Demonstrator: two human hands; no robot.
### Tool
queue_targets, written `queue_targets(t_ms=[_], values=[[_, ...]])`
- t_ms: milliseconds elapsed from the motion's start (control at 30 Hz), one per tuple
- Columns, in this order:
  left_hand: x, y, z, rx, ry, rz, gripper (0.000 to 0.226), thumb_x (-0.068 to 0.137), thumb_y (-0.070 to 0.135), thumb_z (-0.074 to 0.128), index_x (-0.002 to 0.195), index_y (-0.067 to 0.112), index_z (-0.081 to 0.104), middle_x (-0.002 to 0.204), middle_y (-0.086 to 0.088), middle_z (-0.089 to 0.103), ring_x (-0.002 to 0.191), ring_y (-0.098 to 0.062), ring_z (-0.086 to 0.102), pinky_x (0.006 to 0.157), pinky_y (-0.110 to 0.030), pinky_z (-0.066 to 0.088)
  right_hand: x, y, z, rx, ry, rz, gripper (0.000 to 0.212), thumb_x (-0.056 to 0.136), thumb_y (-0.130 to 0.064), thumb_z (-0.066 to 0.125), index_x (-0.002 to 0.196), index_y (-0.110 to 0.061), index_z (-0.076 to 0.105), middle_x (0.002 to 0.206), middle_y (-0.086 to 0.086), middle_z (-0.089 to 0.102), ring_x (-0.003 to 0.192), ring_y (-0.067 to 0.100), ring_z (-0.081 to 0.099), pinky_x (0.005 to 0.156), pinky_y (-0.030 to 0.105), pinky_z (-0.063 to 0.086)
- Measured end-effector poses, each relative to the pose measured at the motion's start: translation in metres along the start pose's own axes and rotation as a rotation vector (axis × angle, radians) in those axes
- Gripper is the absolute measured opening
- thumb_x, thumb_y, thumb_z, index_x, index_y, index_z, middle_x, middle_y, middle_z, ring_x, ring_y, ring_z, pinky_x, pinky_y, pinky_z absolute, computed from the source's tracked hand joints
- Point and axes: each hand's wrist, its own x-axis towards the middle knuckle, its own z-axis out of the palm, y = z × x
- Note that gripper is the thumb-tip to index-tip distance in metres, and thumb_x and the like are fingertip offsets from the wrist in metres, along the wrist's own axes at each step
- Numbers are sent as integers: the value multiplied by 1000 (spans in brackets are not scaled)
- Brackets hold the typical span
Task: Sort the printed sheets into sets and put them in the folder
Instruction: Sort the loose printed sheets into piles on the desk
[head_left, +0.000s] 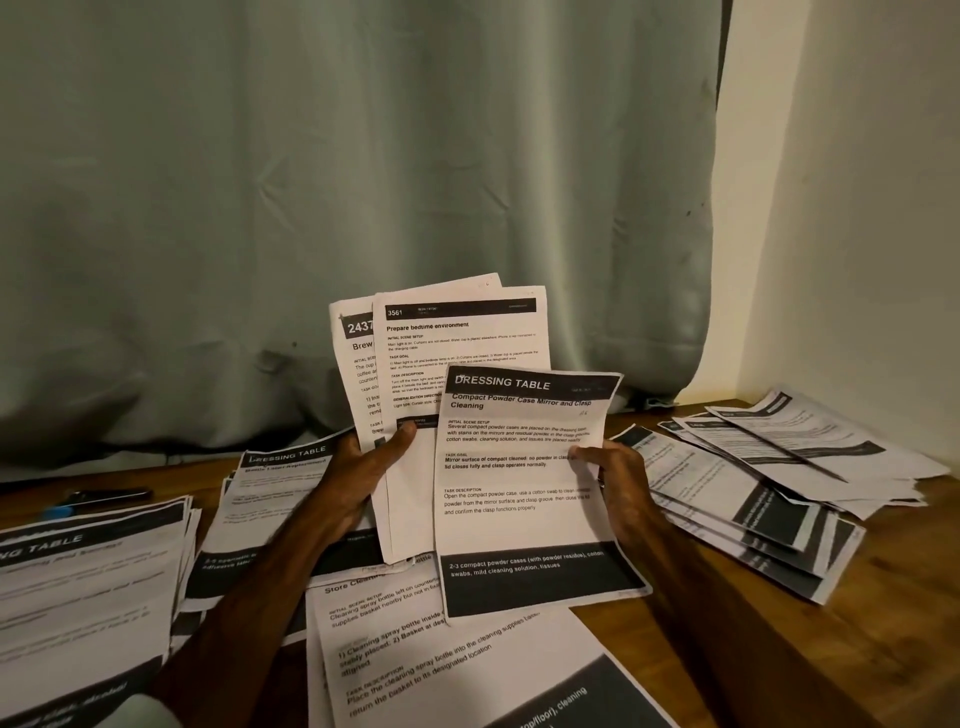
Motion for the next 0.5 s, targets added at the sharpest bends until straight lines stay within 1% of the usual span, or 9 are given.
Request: queue_targets(t_ms=[67, 100, 133, 167, 200, 233, 333, 400, 500], values=[[-1, 5, -2, 4, 73, 18, 60, 74, 29, 83, 130, 19, 64, 121, -6, 74, 110, -29, 71, 96, -57, 55, 0, 3, 1, -22, -10, -7, 17, 93, -6, 67, 97, -23, 68, 109, 0, 72, 100, 22, 66, 89, 34, 49], [-1, 10, -4, 1, 117, 45, 58, 73, 30, 83, 127, 19, 65, 119, -5, 74, 109, -29, 72, 93, -53, 57, -2, 2, 1, -21, -11, -11, 17, 94, -6, 67, 97, -23, 68, 110, 0, 72, 98, 21, 67, 89, 34, 52], [-1, 16, -8, -4, 165, 85, 53, 74, 32, 82, 124, 20, 67, 116, -4, 75, 108, -28, 72, 89, -48, 58, -3, 2, 1, -14, -19, -13, 16, 95, -7, 66, 98, -23, 67, 106, -2, 72, 91, 16, 68, 80, 28, 55], [-1, 24, -12, -11, 215, 130, 48, 75, 34, 81, 120, 22, 68, 115, -3, 75, 108, -28, 71, 86, -45, 59, -5, 1, 1, -6, -23, -10, 15, 97, -7, 64, 101, -22, 65, 101, -5, 71, 82, 11, 68, 66, 21, 56], [-1, 32, -19, -33, 266, 170, 44, 78, 35, 80, 118, 25, 68, 116, -2, 75, 109, -27, 71, 86, -44, 58, -6, 1, 1, -1, -30, -9, 14, 98, -9, 64, 105, -21, 65, 100, -5, 71, 76, 8, 68, 54, 16, 53], [0, 40, -26, -67, 302, 205, 41, 81, 33, 79, 120, 26, 67, 118, -2, 74, 110, -27, 70, 88, -45, 58, -7, 1, 2, -19, -29, -15, 15, 98, -12, 64, 112, -20, 65, 103, -4, 70, 74, 7, 68, 49, 14, 51], [-1, 58, -49, -156, 378, 259, 40, 92, 27, 73, 130, 27, 62, 124, -2, 72, 110, -22, 71, 94, -50, 57, -8, 2, 2, -114, -31, -50, 30, 99, -17, 64, 129, -13, 64, 113, 1, 69, 75, 5, 64, 49, 12, 47], [-3, 67, -62, -190, 392, 281, 45, 93, 28, 72, 136, 27, 59, 125, -2, 72, 110, -23, 71, 93, -53, 57, -8, 5, 5, -123, -46, -40, 33, 100, -17, 63, 132, -9, 63, 120, 5, 68, 76, 6, 63, 46, 11, 47], [-4, 75, -73, -208, 409, 257, 49, 92, 31, 73, 139, 28, 56, 125, -5, 72, 112, -28, 70, 91, -59, 57, -12, 5, 10, -142, -53, -27, 37, 100, -17, 62, 135, -5, 61, 128, 12, 67, 73, 5, 58, 41, 5, 41]])
